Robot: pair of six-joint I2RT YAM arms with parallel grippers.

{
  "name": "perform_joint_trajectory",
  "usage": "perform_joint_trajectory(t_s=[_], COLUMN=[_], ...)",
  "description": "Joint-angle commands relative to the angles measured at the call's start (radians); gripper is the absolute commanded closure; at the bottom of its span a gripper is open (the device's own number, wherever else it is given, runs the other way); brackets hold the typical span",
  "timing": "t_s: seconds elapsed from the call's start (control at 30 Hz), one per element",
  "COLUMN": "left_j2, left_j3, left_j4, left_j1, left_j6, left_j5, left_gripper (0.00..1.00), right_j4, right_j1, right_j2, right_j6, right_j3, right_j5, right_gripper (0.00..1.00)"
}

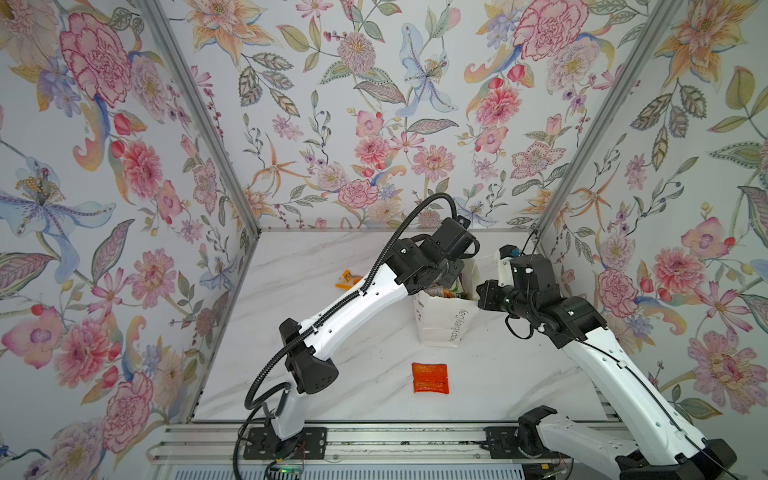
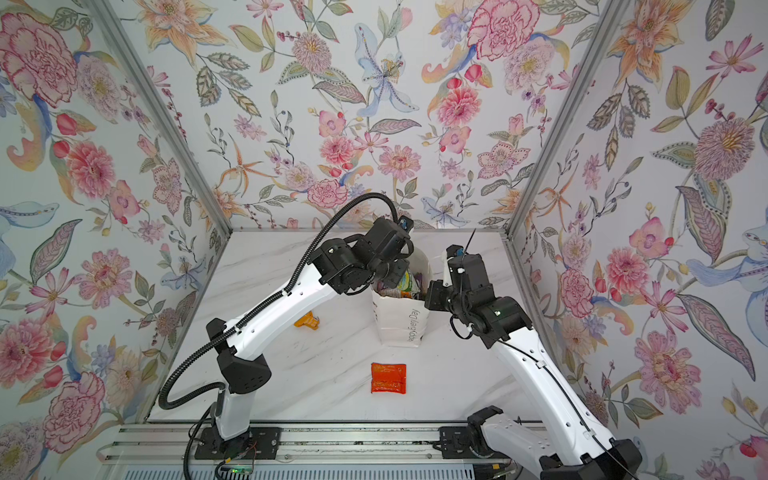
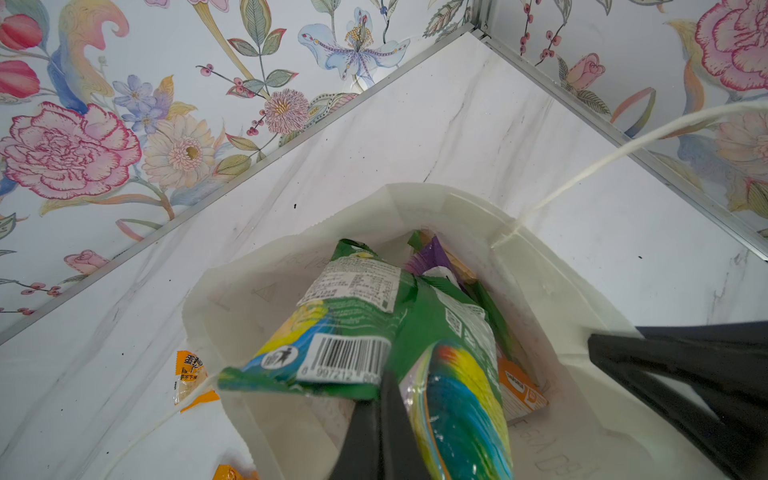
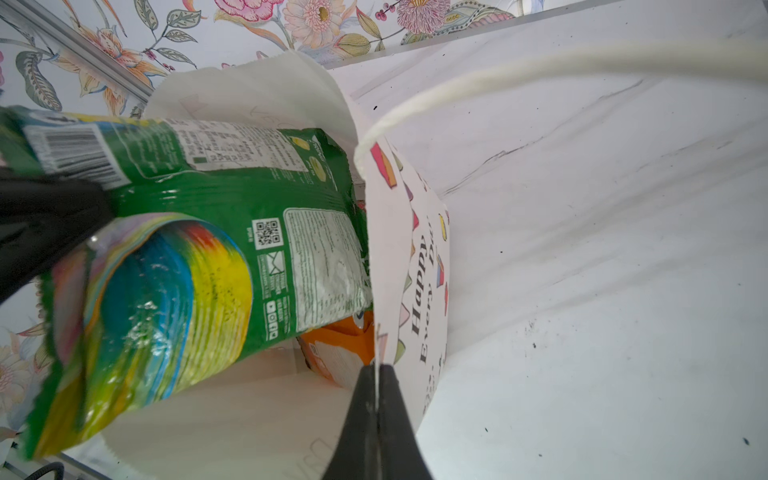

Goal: Place the snacks into the paper bag
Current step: 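Lower the green snack pack into the paper bag with the left gripper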

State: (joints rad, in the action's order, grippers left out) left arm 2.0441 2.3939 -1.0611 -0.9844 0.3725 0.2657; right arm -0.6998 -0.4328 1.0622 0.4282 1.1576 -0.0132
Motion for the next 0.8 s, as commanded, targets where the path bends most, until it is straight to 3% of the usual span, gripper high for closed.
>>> perform_joint_trajectory(t_s=[0.0, 0.13, 0.57, 0.77], left_j2=[0.047, 0.043, -0.053, -0.123], left_j3=[0.07, 0.085, 0.041, -0.015], left_j4=[-0.073, -0.087, -0.079, 0.006], left_j1=[0.015, 0.019, 0.022, 0.009], left_j6=[0.018, 0.021, 0.03, 0.025], left_j5=[0.049, 0.118, 0.123, 0.118], left_gripper=[1.0, 1.0, 1.0, 1.0], right_j4=[0.048, 0.047, 0.047, 0.048], right_j1=[-0.008, -0.009, -0.008, -0.009], right_j2=[-0.008, -0.01, -0.015, -0.005], right_j6=[0.009, 0.007, 0.009, 0.011], right_j3=[0.04, 0.034, 0.021, 0.022], right_j5=[0.013, 0.017, 0.024, 0.023], right_gripper=[1.0, 1.0, 1.0, 1.0])
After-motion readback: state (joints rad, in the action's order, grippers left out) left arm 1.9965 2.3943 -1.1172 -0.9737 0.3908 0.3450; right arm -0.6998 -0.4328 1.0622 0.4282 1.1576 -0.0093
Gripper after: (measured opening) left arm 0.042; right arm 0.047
